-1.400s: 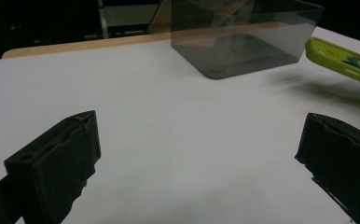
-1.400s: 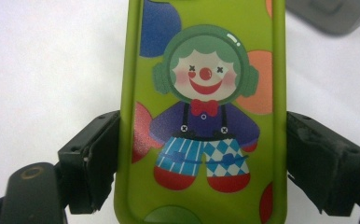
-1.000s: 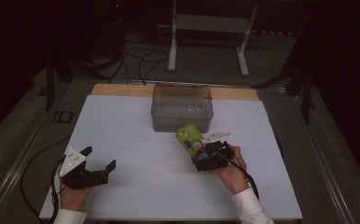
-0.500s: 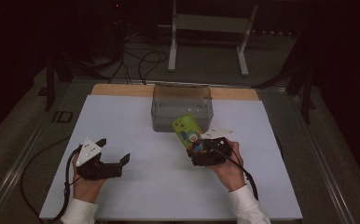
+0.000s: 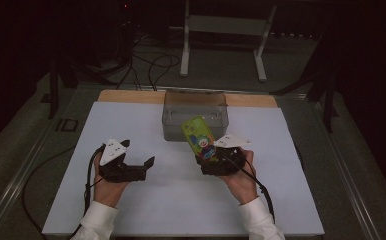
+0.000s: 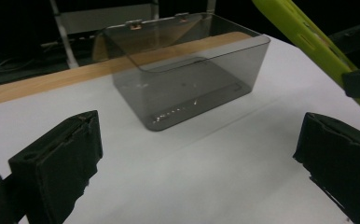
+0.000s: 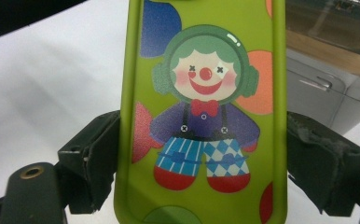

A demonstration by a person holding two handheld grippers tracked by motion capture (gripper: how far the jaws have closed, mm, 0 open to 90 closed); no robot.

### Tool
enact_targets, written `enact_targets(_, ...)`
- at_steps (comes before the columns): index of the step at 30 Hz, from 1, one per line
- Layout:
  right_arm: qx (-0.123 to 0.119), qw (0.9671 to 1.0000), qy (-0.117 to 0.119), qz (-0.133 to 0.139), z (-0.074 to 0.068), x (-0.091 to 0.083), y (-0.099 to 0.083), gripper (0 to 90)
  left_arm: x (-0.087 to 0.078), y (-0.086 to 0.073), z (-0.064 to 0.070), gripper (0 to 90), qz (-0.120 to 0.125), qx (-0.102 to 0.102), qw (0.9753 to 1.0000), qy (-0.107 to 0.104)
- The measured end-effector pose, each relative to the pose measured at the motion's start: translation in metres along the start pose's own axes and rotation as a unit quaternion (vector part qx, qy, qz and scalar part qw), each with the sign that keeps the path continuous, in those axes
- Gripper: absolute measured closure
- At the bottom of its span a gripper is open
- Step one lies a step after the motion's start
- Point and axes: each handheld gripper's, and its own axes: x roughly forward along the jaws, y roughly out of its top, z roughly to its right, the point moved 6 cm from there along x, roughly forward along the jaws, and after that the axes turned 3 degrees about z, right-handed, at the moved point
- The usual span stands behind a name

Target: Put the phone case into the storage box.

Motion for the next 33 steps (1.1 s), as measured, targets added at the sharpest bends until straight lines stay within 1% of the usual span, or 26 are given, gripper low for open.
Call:
enact_targets(5, -0.004, 0.9999, 0.001, 0.012, -0.004, 0.001, 0.004, 15.8, 0.009, 0.006, 0.008, 1.0, 0.001, -0.002, 0.9999, -0.010)
enact_targets(7, -0.003, 0.9999, 0.002, 0.016, -0.006, 0.001, 0.005, 15.8, 0.012, 0.009, 0.009, 2.0, -0.003, -0.001, 1.0000, -0.008)
enact_targets(9, -0.001, 0.9997, 0.004, 0.023, -0.008, 0.001, 0.006, 15.8, 0.014, 0.013, 0.010, 2.2, -0.003, -0.006, 0.9999, -0.008)
enact_targets(12, -0.001, 0.9996, 0.007, 0.028, -0.012, 0.002, 0.008, 15.8, 0.017, 0.020, 0.012, 3.1, 0.005, -0.017, 0.9997, -0.018)
enact_targets(13, -0.002, 0.9995, 0.009, 0.030, -0.014, 0.003, 0.009, 15.8, 0.018, 0.021, 0.013, 3.2, 0.006, -0.017, 0.9996, -0.020)
enact_targets(16, -0.003, 0.9992, 0.015, 0.036, -0.019, 0.005, 0.011, 15.8, 0.022, 0.025, 0.016, 3.7, 0.006, -0.021, 0.9994, -0.028)
enact_targets(21, -0.004, 0.9987, 0.021, 0.047, -0.027, 0.007, 0.014, 15.8, 0.028, 0.031, 0.023, 5.2, 0.011, -0.035, 0.9982, -0.048)
enact_targets(22, -0.004, 0.9986, 0.023, 0.049, -0.029, 0.008, 0.014, 15.8, 0.029, 0.032, 0.024, 5.7, 0.010, -0.035, 0.9981, -0.050)
enact_targets(25, -0.005, 0.9984, 0.020, 0.052, -0.032, 0.010, 0.015, 15.8, 0.033, 0.036, 0.028, 7.5, 0.010, -0.039, 0.9975, -0.058)
enact_targets(27, -0.003, 0.9983, 0.020, 0.055, -0.034, 0.010, 0.016, 15.8, 0.035, 0.039, 0.031, 9.1, 0.007, -0.035, 0.9976, -0.060)
enact_targets(29, -0.007, 0.9982, 0.021, 0.056, -0.035, 0.011, 0.017, 15.8, 0.037, 0.042, 0.036, 11.2, 0.006, -0.031, 0.9976, -0.062)
enact_targets(31, -0.006, 0.9978, 0.021, 0.062, -0.037, 0.012, 0.018, 15.8, 0.040, 0.044, 0.041, 14.2, 0.002, -0.028, 0.9975, -0.065)
enact_targets(32, -0.006, 0.9976, 0.021, 0.066, -0.039, 0.011, 0.019, 15.9, 0.040, 0.044, 0.041, 15.5, 0.002, -0.028, 0.9975, -0.065)
enact_targets(33, -0.006, 0.9972, 0.020, 0.071, -0.040, 0.011, 0.021, 15.8, 0.043, 0.045, 0.044, 17.2, -0.004, -0.029, 0.9976, -0.063)
